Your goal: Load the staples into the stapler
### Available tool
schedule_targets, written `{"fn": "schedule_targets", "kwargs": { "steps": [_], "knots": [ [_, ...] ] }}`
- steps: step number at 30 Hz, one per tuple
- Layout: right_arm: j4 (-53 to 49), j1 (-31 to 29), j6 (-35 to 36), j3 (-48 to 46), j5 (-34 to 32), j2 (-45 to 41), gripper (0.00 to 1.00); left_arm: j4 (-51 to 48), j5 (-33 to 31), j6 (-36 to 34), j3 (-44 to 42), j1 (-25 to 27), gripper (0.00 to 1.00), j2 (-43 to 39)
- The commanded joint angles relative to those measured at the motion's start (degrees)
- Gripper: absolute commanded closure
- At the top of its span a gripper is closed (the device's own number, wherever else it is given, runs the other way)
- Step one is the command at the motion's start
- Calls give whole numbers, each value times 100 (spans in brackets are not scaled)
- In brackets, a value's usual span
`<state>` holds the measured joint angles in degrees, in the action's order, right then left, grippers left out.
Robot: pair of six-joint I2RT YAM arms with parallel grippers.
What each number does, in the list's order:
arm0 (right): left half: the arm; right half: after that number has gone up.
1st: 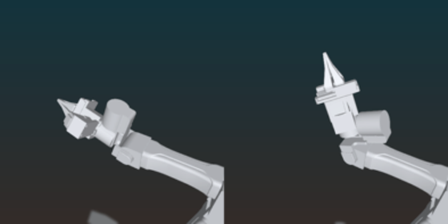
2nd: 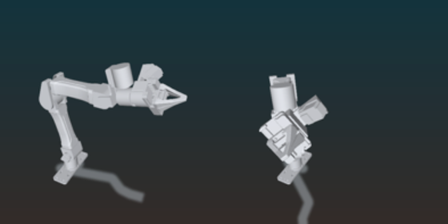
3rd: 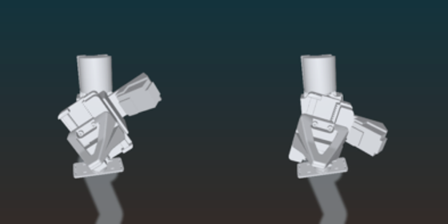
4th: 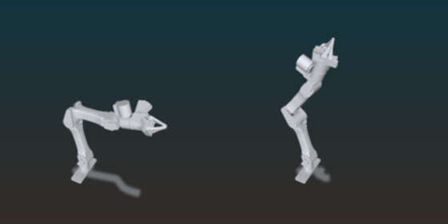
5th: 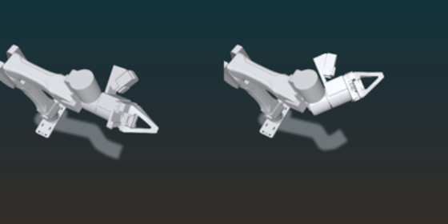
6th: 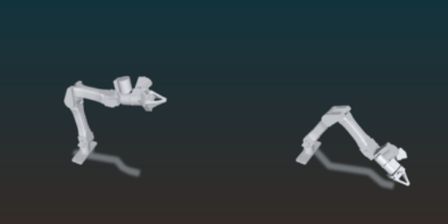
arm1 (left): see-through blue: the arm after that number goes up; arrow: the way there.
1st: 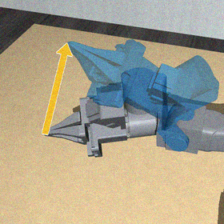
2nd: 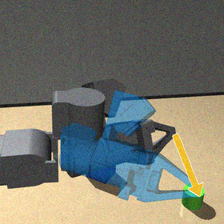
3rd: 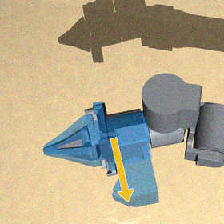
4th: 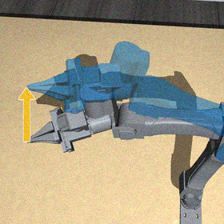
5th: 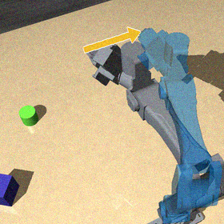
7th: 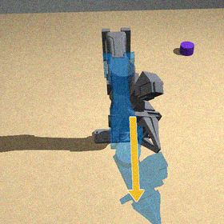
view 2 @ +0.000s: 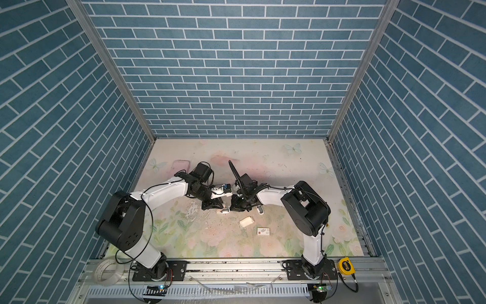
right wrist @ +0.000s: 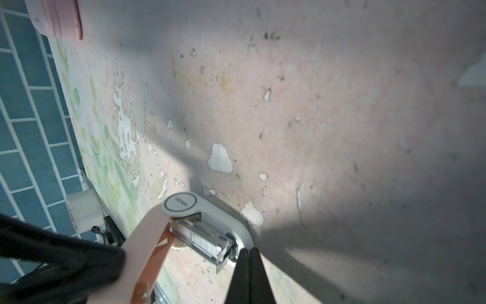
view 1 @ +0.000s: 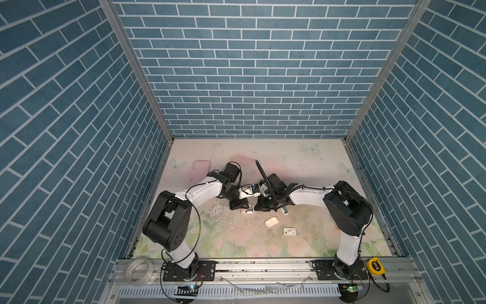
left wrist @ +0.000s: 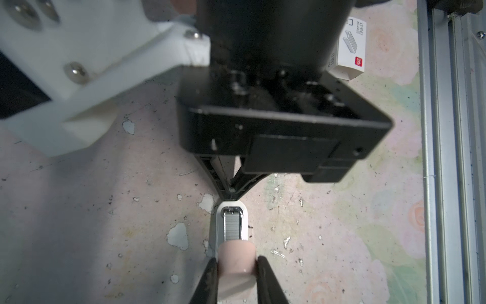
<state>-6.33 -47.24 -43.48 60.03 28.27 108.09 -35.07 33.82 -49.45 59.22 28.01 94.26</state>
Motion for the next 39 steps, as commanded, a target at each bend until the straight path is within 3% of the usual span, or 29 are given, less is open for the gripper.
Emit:
{"fn": "schedule_targets", "kwargs": {
  "steps": [1,39],
  "knots": [
    [-29,-36,-108,-106,16,-30,96,-430,-201,105,-183,53,82,160],
    [387,-37,-389,-418,373,-129,95,-360,-218,210,-236,160,83,207]
  ]
}}
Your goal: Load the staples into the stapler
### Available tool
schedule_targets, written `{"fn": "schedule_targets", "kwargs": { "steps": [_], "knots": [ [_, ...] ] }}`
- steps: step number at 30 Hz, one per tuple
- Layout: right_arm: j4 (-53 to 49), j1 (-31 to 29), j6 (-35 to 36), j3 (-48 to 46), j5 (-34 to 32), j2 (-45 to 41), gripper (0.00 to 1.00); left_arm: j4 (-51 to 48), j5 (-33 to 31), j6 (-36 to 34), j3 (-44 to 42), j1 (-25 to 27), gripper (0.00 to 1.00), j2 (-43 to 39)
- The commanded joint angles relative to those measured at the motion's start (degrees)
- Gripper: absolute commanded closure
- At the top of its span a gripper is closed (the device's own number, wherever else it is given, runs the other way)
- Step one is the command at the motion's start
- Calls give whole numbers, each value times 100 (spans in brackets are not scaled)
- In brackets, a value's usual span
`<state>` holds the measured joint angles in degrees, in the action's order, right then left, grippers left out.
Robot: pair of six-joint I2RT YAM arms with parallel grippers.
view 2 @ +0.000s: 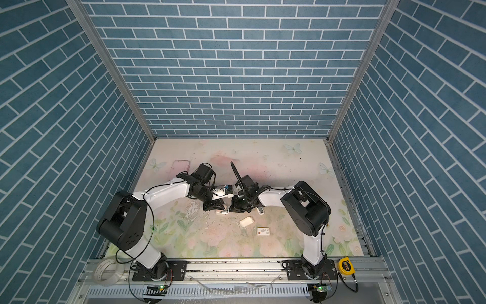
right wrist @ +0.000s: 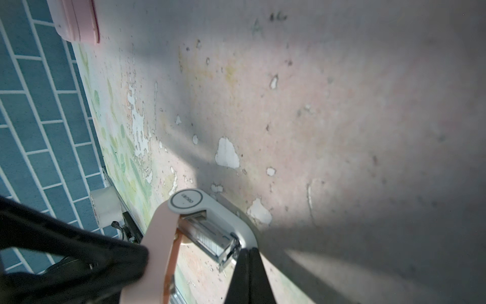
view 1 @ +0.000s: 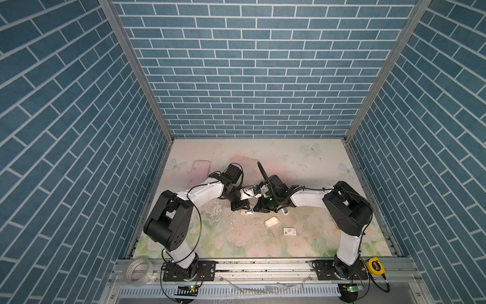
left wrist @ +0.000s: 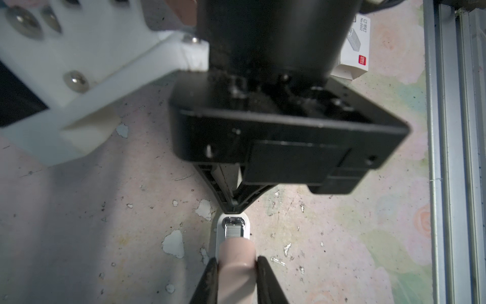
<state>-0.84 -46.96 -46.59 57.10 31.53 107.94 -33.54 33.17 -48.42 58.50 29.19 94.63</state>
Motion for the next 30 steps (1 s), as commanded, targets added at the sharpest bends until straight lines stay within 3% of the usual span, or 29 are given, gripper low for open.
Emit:
{"fn": "schedule_targets", "kwargs": {
  "steps": [1,15,30],
  "knots": [
    [-166,-67,-71,-129,30,-132,95,-513,-160,106,-163,43,83,164],
    [-142,-66,-118,-123,-111,-258,90,-485,-131,132,-181,52,83,121],
    [-144,-70,-107,87,46,12,91,-509,-58,167,-128,63,83,38]
  ]
}}
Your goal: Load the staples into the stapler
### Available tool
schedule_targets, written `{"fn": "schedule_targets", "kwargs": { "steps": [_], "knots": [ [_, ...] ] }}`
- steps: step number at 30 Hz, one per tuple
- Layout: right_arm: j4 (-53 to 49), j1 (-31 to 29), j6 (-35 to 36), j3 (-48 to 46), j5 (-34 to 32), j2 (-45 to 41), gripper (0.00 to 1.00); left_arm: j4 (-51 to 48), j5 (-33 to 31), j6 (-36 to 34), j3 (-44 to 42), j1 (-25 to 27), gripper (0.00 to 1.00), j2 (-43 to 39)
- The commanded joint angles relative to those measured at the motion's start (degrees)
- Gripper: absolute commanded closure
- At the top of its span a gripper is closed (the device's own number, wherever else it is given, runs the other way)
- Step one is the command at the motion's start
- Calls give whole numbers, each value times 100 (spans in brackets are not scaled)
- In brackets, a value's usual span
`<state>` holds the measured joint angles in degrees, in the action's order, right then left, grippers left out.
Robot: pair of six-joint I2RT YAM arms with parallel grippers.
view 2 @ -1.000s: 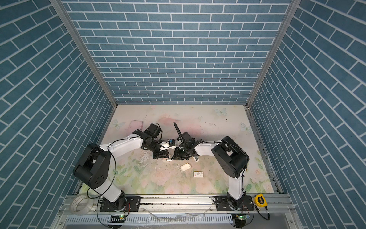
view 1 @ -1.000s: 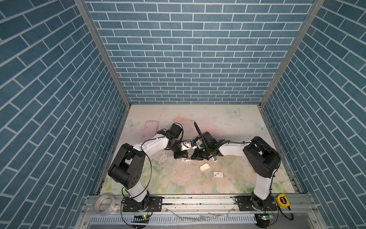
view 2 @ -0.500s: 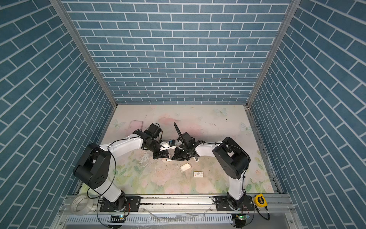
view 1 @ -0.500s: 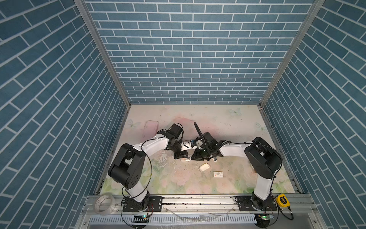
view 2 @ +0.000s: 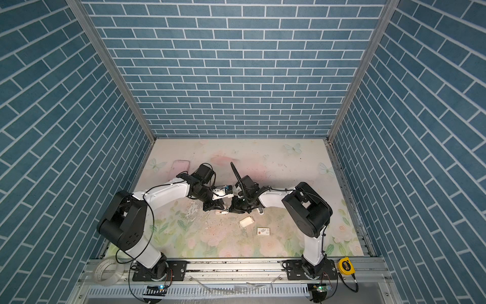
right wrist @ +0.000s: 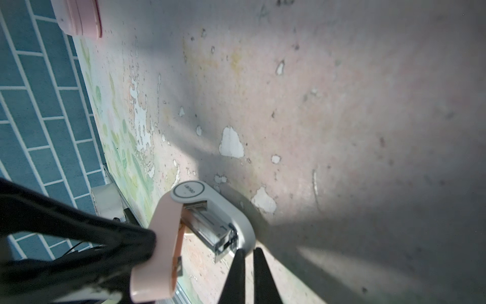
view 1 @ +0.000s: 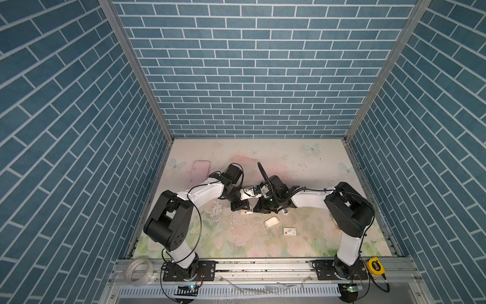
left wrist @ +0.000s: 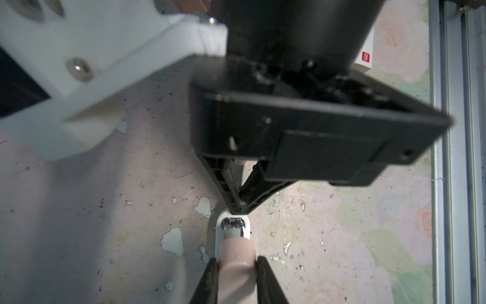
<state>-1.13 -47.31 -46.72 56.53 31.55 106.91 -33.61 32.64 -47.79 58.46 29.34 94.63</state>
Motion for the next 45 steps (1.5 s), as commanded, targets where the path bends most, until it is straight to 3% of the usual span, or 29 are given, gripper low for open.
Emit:
{"fn": "schedule_targets", "kwargs": {
  "steps": [1,45],
  "knots": [
    [-125,-34,-92,154,59,136,91,-505,-4,112,-124,45,83,32],
    [-64,-28,-83,159,255,427,94,-715,-329,147,-45,390,87,368]
  ]
}}
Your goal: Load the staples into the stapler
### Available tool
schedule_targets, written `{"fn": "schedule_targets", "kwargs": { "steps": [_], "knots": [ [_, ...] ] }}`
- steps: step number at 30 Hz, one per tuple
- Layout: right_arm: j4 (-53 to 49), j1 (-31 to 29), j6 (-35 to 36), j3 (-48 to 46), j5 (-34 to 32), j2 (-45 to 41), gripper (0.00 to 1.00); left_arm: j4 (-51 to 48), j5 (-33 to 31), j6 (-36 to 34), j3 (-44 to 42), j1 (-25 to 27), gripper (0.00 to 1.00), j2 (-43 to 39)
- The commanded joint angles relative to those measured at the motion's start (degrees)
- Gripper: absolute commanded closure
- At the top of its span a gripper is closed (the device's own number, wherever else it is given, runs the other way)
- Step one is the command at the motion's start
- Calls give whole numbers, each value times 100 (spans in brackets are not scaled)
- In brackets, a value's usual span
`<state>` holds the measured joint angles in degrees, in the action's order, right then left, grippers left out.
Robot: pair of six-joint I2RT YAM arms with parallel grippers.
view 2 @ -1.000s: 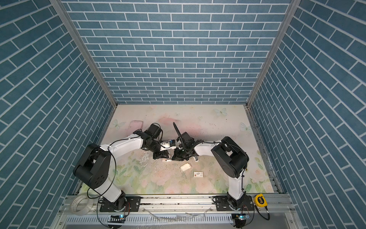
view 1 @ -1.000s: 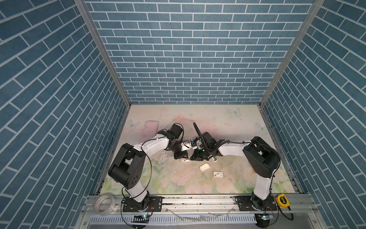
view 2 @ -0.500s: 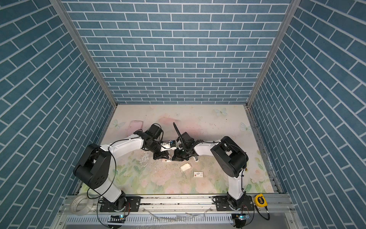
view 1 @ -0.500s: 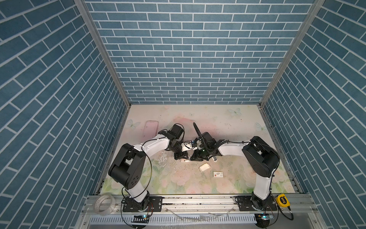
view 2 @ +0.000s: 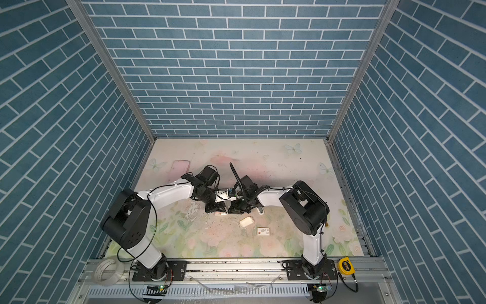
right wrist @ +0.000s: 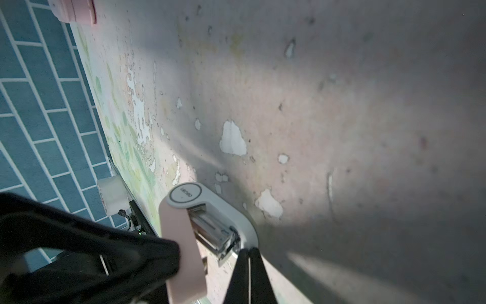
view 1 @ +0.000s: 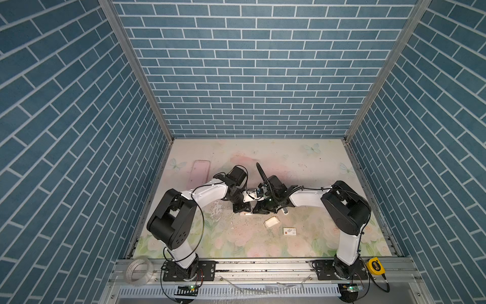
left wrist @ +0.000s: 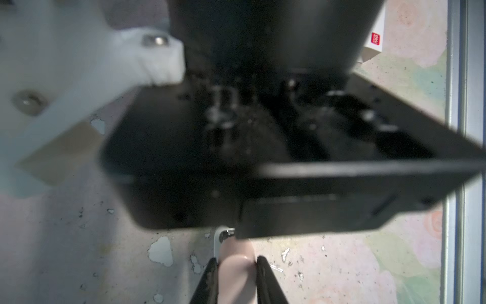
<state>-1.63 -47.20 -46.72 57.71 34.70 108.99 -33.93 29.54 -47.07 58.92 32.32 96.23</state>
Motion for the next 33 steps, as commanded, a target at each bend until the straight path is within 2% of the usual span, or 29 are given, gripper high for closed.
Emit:
{"fn": "schedule_targets", "kwargs": {
  "steps": [1,20,33],
  "knots": [
    [-14,-44,-83,47,-60,219,94,-678,-18,85,-97,100,87,216],
    [-12,-43,-48,-38,-104,184,94,-610,-221,179,-143,283,87,256],
    [-582,-26,169,99,-542,-2,94,-643,-431,172,-133,355,90,354]
  ]
}}
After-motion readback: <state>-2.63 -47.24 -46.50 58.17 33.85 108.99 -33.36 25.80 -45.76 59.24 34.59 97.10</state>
